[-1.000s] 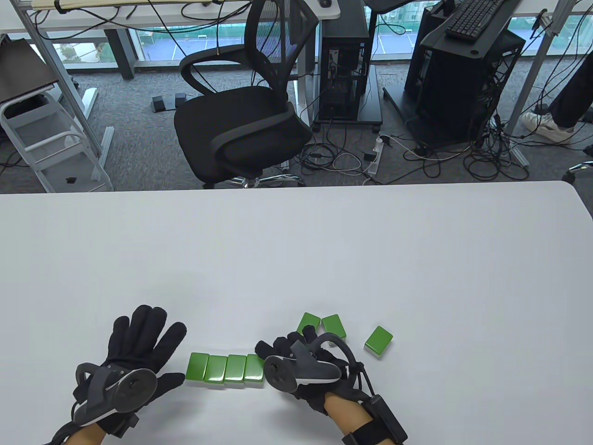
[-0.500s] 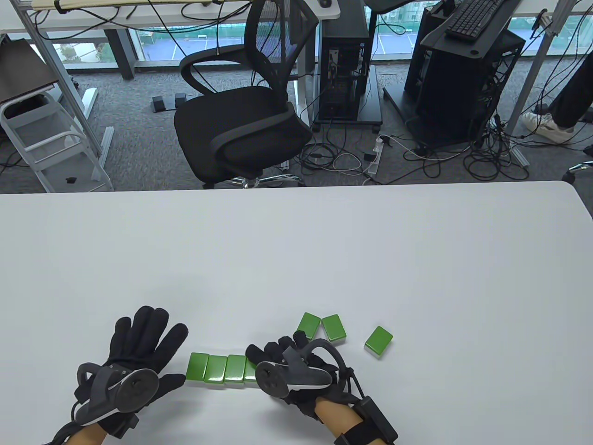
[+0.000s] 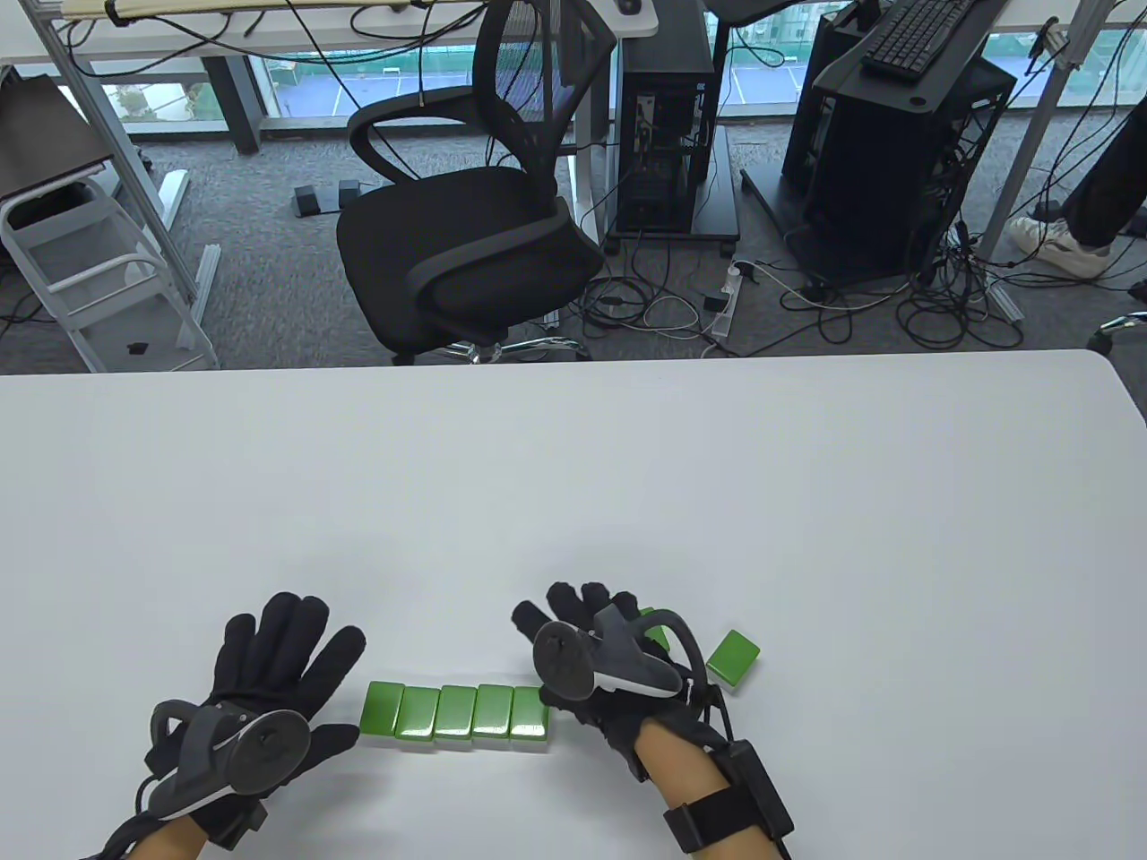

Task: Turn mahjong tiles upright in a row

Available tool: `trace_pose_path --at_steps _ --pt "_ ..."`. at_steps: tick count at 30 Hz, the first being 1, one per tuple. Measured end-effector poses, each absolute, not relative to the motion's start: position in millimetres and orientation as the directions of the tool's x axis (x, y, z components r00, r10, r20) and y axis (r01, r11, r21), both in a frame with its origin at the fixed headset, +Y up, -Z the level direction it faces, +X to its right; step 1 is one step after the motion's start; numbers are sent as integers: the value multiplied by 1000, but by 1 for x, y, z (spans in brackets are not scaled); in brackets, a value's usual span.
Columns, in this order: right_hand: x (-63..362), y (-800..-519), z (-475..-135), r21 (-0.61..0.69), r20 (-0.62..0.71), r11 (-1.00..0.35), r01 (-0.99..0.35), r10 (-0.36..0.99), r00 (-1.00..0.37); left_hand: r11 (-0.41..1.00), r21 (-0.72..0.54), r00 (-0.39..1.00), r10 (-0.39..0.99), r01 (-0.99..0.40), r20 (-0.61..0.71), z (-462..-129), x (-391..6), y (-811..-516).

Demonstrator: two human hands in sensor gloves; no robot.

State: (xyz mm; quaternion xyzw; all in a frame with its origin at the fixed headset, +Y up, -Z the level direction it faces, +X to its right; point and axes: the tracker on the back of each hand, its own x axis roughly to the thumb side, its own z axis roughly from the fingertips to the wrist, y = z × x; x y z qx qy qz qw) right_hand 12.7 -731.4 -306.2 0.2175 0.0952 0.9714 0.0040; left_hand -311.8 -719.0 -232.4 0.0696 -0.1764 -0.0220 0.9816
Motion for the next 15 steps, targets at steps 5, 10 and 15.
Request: trace_pose_path --at_steps 5,10,15 --pt "21 -755 -322 245 354 -960 136 -42 -934 989 147 935 -77 27 345 -232 -311 -719" --pt "21 -769 -331 304 308 -938 168 -71 -949 990 136 937 -71 26 343 -234 -311 -720" --pt "20 -771 -339 353 281 -924 144 -42 -959 992 121 938 -71 31 340 -235 -311 -723"
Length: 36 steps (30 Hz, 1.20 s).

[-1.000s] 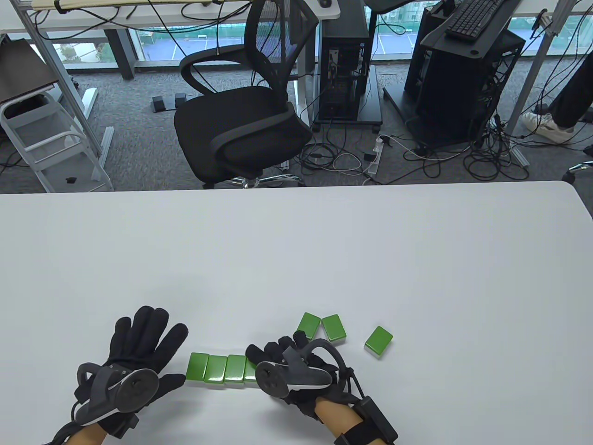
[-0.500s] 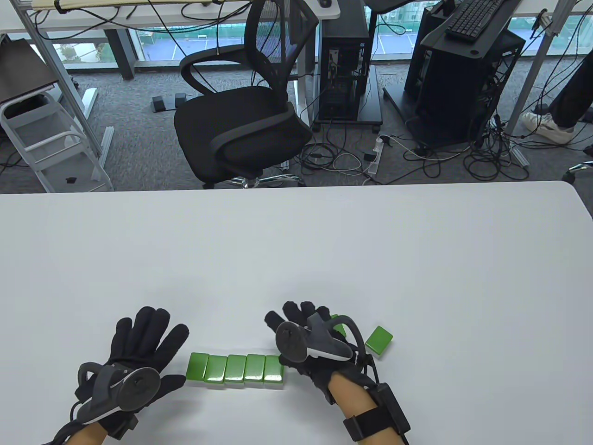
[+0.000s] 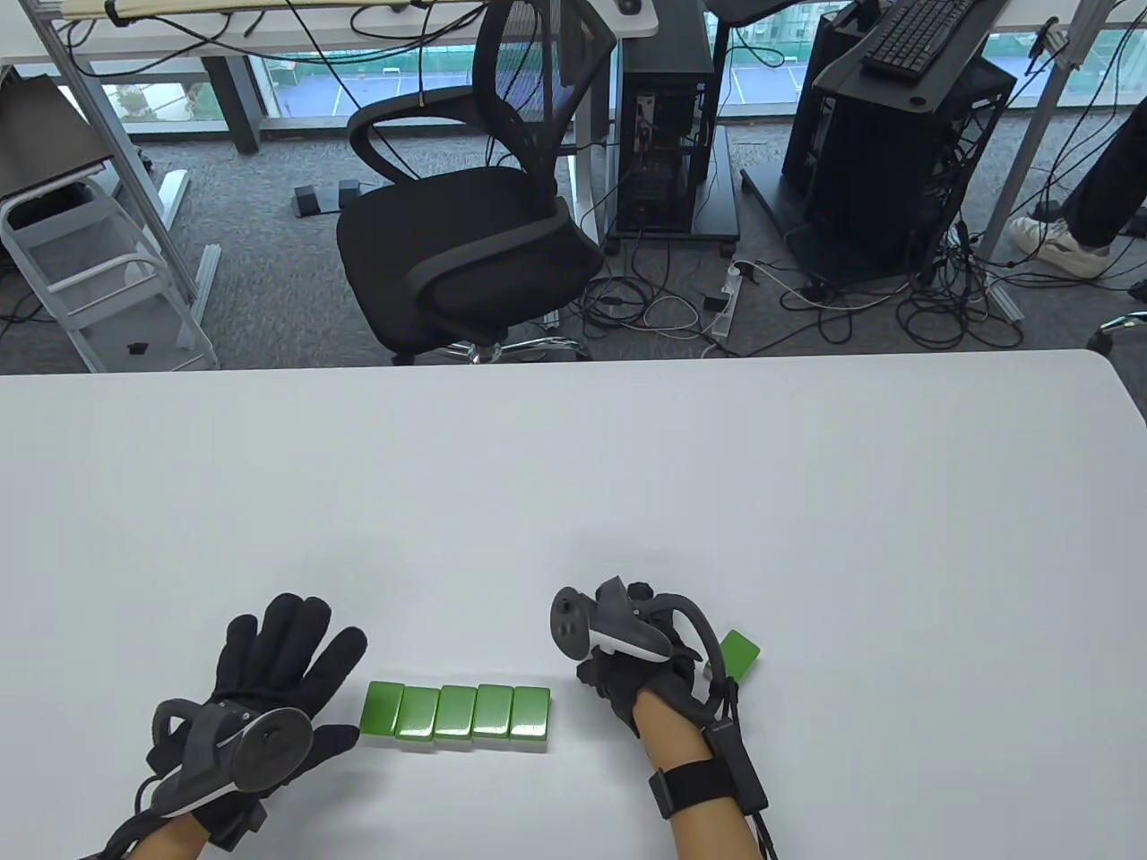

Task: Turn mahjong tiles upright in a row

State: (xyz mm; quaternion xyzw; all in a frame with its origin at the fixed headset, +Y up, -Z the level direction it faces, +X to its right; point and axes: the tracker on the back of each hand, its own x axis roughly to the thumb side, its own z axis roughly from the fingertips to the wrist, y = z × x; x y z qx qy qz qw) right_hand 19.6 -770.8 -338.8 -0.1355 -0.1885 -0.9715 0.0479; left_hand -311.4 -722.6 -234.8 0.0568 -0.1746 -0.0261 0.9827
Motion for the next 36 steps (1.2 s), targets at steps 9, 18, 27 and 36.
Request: trace_pose_path --at_steps 9,18,27,36 --pt "23 -771 -334 202 367 -972 118 -36 -930 993 109 936 -82 47 342 -235 -310 -724" --pt "27 -760 -298 70 524 -996 59 -13 -851 994 102 936 -79 47 344 -236 -310 -725" --pt "32 -755 -261 115 593 -991 73 9 -805 993 102 934 -88 56 347 -235 -309 -725" --pt "16 -763 -250 129 612 -988 90 8 -791 992 107 931 -94 60 352 -234 -308 -726"
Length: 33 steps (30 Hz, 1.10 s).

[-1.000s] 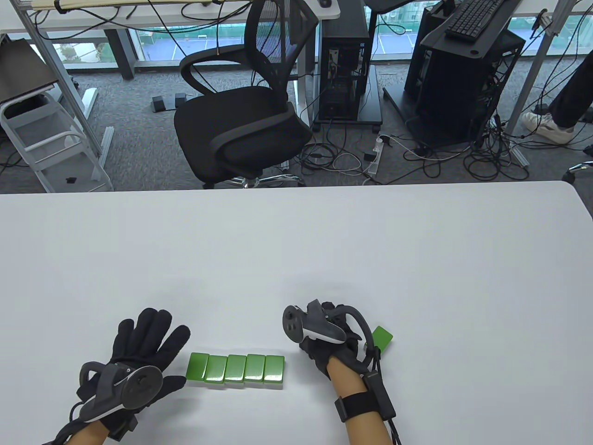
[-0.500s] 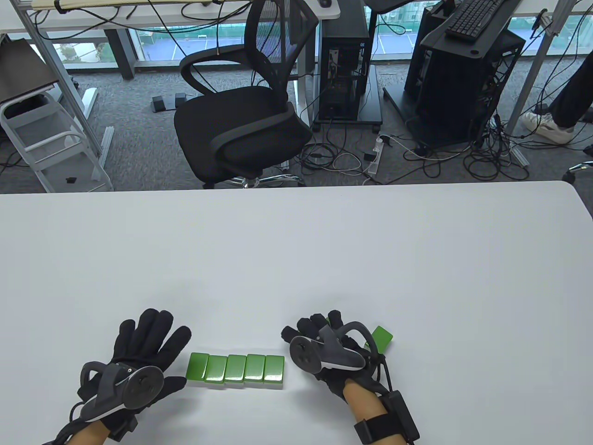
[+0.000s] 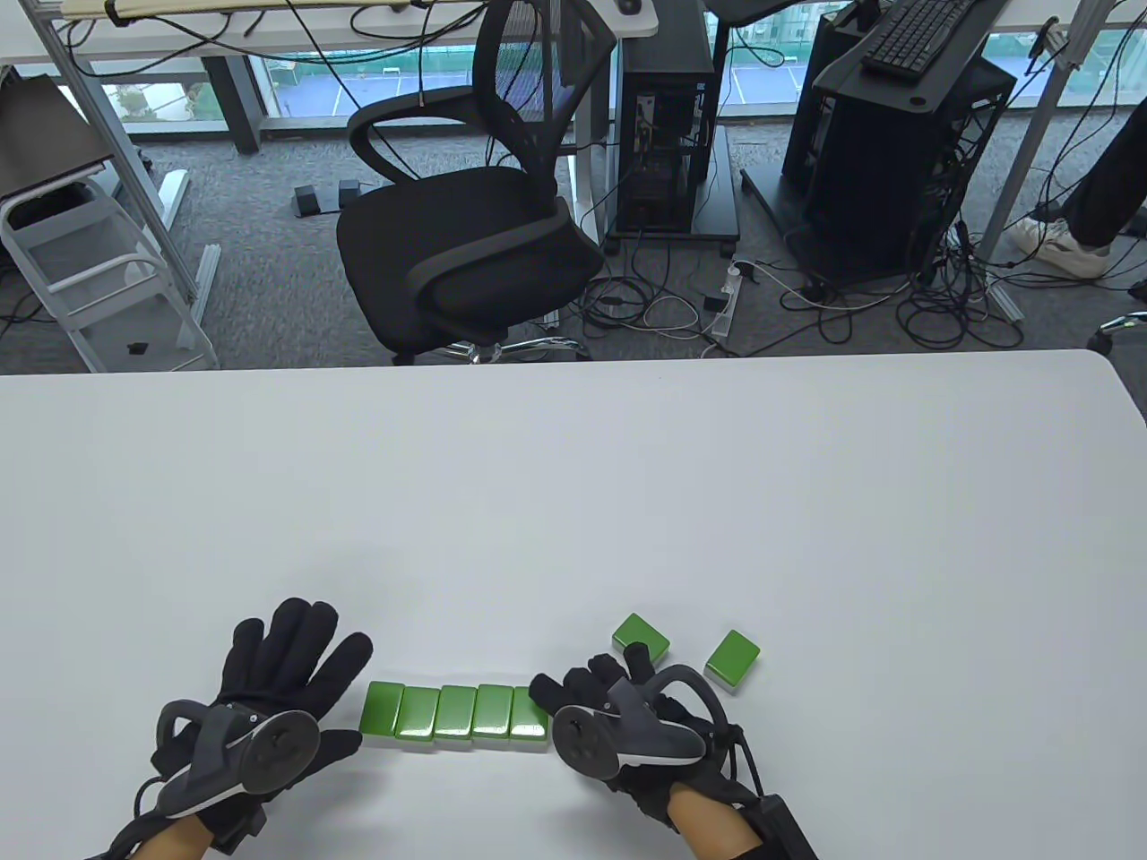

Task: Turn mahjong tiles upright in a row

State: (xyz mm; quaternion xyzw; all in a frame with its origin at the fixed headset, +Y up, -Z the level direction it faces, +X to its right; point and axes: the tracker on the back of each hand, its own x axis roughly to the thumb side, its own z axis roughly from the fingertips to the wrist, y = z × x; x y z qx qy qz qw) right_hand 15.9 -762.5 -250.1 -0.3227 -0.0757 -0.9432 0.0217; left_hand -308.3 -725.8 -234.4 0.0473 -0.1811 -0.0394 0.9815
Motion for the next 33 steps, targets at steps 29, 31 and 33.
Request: trace_pose_path --at_steps 29,31,33 --pt "42 -715 -283 164 476 -983 80 7 -880 989 138 933 -89 43 348 -233 -310 -720" --pt "50 -718 -290 140 457 -982 123 -46 -888 989 145 933 -90 42 349 -233 -310 -720" --pt "56 -726 -296 161 422 -977 139 -59 -905 988 146 932 -90 41 350 -233 -311 -720"
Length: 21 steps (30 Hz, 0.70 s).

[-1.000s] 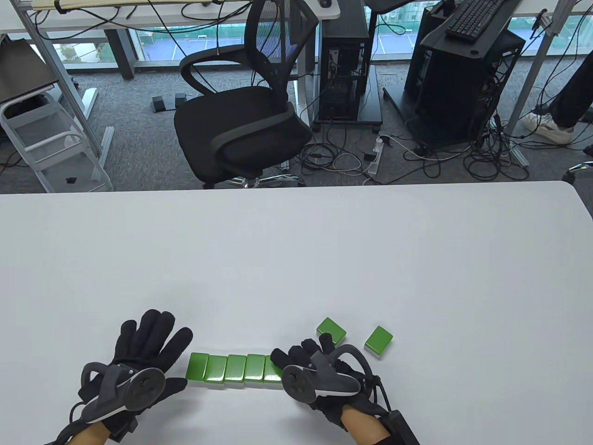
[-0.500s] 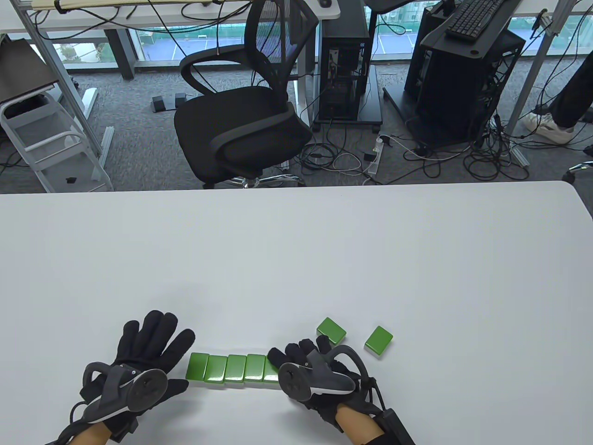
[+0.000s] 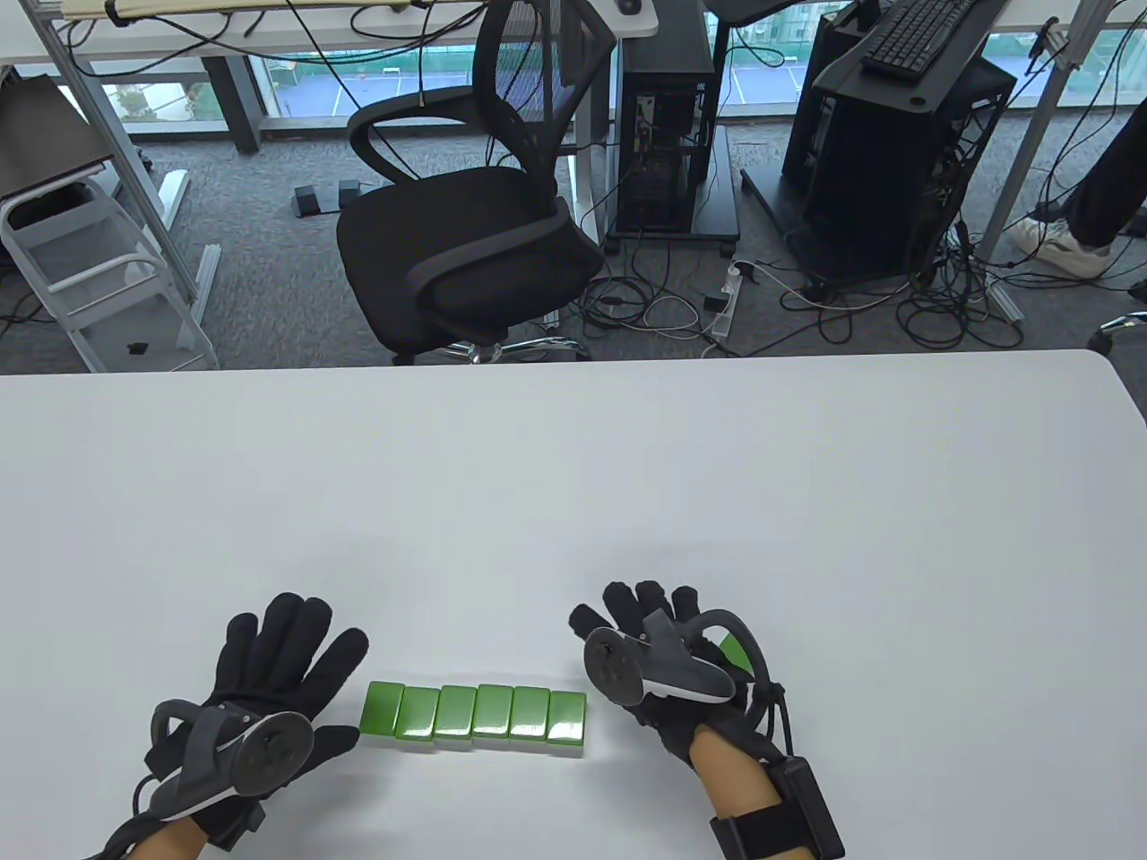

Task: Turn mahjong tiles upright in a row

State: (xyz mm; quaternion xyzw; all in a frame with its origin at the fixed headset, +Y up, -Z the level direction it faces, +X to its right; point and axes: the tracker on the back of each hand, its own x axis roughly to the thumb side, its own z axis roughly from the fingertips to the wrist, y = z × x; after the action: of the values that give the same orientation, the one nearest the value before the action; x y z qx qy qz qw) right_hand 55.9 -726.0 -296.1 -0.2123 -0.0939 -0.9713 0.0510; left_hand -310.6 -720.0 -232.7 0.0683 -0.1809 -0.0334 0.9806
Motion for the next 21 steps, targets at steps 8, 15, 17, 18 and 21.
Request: trace_pose_path --at_steps 8,15,17,18,21 --pt "60 -756 -317 294 380 -914 280 -157 -912 989 139 930 -94 47 355 -233 -310 -721" --pt "55 -765 -326 276 413 -896 349 -218 -884 991 120 932 -90 50 350 -233 -310 -722" --pt "52 -766 -328 276 412 -904 328 -197 -890 992 112 933 -88 51 348 -234 -311 -722" --pt "52 -766 -328 278 410 -904 323 -193 -892 993 108 934 -87 52 347 -234 -311 -722" --pt "51 -765 -328 255 412 -914 316 -193 -891 993 103 934 -89 57 346 -234 -311 -722"
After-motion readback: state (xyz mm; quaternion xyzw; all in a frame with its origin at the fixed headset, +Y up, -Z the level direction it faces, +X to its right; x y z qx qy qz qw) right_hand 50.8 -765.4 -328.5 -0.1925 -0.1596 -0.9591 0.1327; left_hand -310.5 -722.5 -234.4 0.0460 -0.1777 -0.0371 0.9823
